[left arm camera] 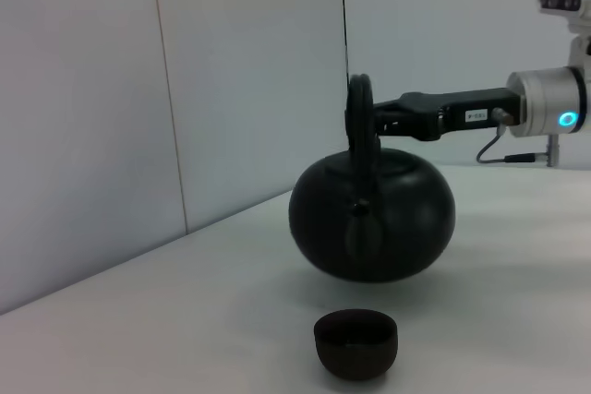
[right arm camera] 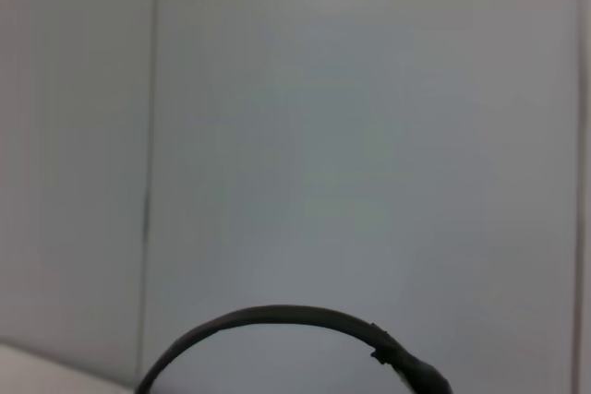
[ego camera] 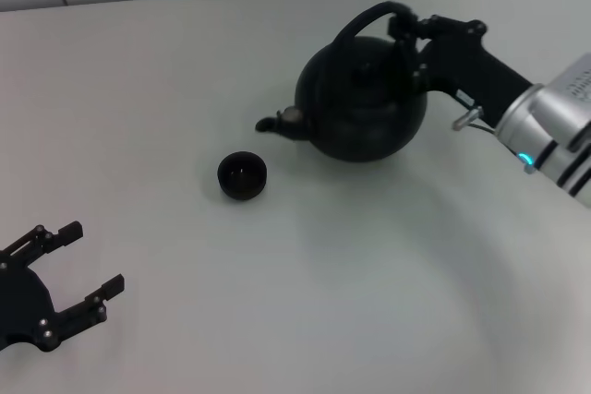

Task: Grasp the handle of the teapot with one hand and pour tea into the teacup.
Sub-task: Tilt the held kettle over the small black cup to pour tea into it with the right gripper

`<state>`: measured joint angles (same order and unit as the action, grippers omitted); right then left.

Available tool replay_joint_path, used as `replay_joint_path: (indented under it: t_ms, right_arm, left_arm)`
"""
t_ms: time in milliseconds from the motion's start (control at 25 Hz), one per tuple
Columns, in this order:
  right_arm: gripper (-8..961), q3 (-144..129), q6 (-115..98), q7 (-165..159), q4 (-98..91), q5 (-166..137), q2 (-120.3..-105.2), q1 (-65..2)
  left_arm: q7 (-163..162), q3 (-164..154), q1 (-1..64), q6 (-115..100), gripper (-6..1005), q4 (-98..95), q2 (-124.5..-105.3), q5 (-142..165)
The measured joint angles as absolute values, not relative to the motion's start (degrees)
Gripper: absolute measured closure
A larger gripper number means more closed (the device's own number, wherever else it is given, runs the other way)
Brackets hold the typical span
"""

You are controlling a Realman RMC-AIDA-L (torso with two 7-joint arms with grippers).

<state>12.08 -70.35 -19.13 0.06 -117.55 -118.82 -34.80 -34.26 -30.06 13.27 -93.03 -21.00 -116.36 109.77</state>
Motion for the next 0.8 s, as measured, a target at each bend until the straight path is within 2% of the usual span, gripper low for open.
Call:
replay_joint_path:
  t_ms: [800]
  right_arm:
    - [873,9.2,-70.0,-13.37,-1.48,-117.61,-118.91,-37.45]
  left_arm:
    - [-34.49,-30.06,13.36,-93.01,201,-21.03,-116.68,109.71]
